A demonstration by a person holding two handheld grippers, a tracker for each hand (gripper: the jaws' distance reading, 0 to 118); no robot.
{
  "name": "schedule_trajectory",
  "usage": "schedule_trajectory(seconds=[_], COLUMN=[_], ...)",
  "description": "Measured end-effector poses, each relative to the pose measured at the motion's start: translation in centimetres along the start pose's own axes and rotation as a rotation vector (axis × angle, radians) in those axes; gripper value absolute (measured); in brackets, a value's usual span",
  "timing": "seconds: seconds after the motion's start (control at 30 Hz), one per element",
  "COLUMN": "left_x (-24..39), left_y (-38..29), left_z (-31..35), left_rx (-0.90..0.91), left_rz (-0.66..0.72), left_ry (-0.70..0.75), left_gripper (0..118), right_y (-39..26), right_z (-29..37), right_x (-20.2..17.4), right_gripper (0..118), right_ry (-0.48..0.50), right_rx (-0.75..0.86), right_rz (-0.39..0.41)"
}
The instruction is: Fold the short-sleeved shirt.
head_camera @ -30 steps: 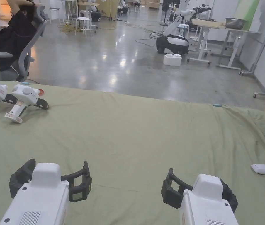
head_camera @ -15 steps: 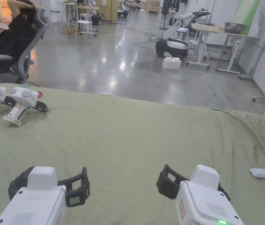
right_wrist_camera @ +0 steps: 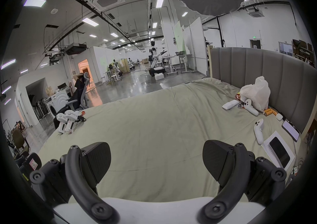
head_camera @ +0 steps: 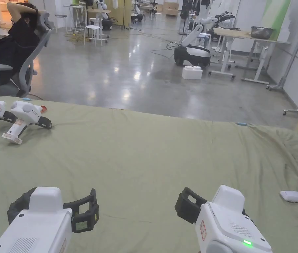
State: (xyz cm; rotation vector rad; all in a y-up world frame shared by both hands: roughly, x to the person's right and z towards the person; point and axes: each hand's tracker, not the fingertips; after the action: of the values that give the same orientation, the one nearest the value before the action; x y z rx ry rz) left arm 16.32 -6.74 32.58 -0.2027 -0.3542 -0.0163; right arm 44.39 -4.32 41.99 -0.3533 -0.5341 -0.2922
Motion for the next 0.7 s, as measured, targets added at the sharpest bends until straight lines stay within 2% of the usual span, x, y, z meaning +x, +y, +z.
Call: schedule_trajectory(seconds=[0.2, 0.4, 0.7], left_x=[-0.45, -0.52, 0.01], left_y=[-0.30, 0.04, -0.03], left_z=[-0.04, -0.28, 0.53], left_rx=[-0.019, -0.024, -0.019], left_rz=[-0.007, -0.019, -0.042], left_ry=[0.010, 0.031, 0.008], left_gripper=[118, 118, 118], right_y=[0.06, 0.06, -0.35], right_z=[0.29, 0.19, -0.54], right_x=[-0.17, -0.04, -0.59], right_gripper=[109, 109, 109], right_ry=[0.004, 0.011, -0.012], right_rx=[0.006, -0.040, -0.055], right_rz=[0.019, -0.007, 0.057])
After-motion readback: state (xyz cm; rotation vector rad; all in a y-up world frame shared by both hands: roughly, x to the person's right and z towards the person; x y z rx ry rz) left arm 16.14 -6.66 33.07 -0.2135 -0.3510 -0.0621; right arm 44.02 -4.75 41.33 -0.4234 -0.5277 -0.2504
